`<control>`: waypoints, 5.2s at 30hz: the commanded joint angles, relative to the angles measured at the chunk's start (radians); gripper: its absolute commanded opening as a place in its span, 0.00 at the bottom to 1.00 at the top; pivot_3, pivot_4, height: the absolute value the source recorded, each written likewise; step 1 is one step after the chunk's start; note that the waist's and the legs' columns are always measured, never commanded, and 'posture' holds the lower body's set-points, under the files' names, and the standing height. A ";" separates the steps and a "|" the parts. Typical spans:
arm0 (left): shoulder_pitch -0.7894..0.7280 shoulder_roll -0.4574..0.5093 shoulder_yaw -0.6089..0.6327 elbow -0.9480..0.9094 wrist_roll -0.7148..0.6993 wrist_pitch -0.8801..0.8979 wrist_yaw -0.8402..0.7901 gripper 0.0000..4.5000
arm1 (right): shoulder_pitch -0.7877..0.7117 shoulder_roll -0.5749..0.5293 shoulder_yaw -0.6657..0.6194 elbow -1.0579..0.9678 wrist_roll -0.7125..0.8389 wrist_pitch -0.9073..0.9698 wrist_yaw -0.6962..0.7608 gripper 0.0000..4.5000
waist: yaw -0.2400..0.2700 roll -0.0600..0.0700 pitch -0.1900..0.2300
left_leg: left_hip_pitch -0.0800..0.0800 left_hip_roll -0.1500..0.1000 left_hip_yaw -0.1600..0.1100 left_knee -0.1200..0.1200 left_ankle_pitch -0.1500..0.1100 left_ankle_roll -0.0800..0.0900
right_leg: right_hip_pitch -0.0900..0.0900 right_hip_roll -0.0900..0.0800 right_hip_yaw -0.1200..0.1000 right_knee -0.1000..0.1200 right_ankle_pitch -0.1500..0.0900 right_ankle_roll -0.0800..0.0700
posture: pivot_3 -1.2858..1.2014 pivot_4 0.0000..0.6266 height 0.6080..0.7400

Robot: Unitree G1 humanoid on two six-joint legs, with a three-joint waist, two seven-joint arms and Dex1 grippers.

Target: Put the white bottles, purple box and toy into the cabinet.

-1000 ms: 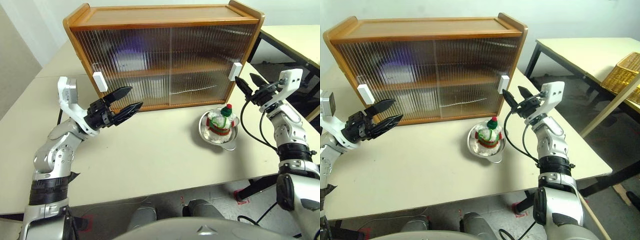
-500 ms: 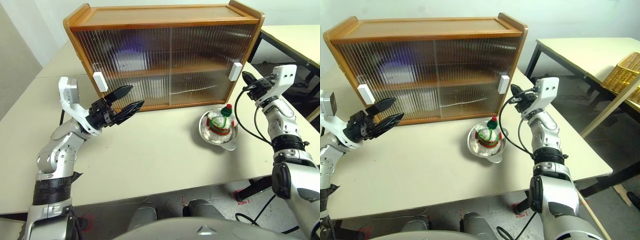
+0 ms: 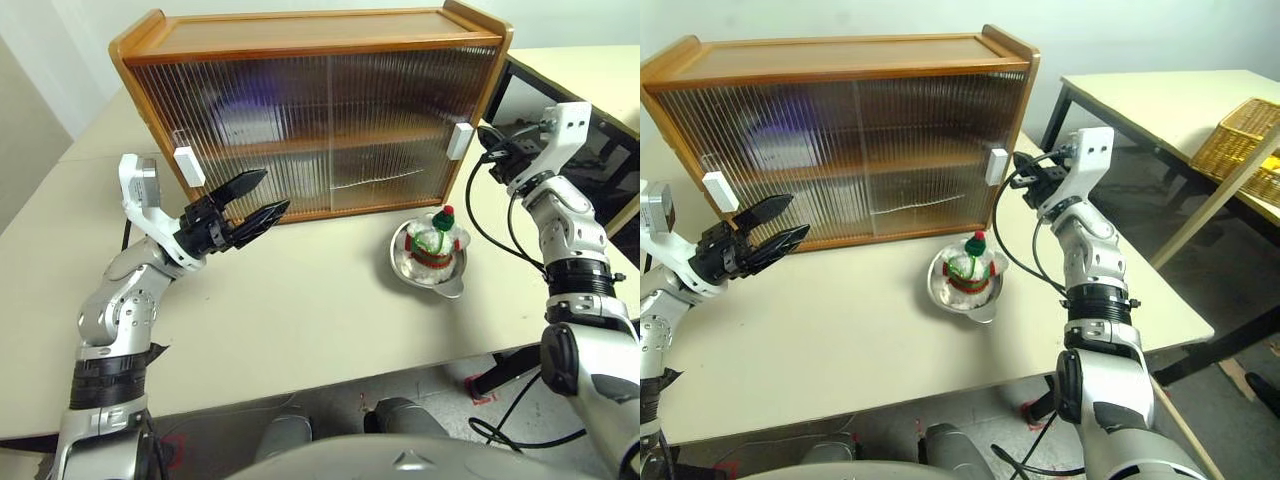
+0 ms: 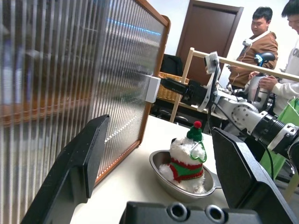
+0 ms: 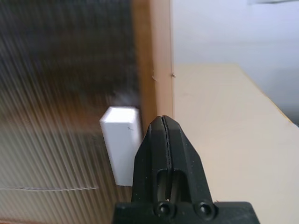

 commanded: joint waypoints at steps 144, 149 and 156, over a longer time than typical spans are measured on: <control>0.016 -0.034 0.000 -0.057 0.011 -0.022 0.044 1.00 | 0.503 -0.177 0.158 -0.381 0.115 0.278 0.425 0.99 | 0.046 -0.002 -0.001 | 0.007 0.009 0.012 0.005 0.000 -0.002 | 0.009 0.024 0.006 0.000 -0.004 -0.004 | 0.52 0.00 1.00; 0.022 -0.033 0.003 -0.062 0.011 -0.021 0.048 1.00 | 0.498 -0.178 0.166 -0.398 0.109 0.299 0.419 0.99 | 0.050 -0.002 -0.001 | 0.008 0.009 0.012 0.005 0.000 -0.002 | 0.009 0.024 0.007 0.000 -0.004 -0.004 | 0.52 0.01 1.00; 0.014 -0.039 -0.003 -0.054 0.013 -0.023 0.050 1.00 | 0.480 -0.180 0.159 -0.449 0.123 0.358 0.396 0.69 | 0.050 -0.002 -0.001 | 0.009 0.009 0.012 0.005 0.000 -0.002 | 0.010 0.024 0.007 0.000 -0.004 -0.004 | 0.52 0.01 1.00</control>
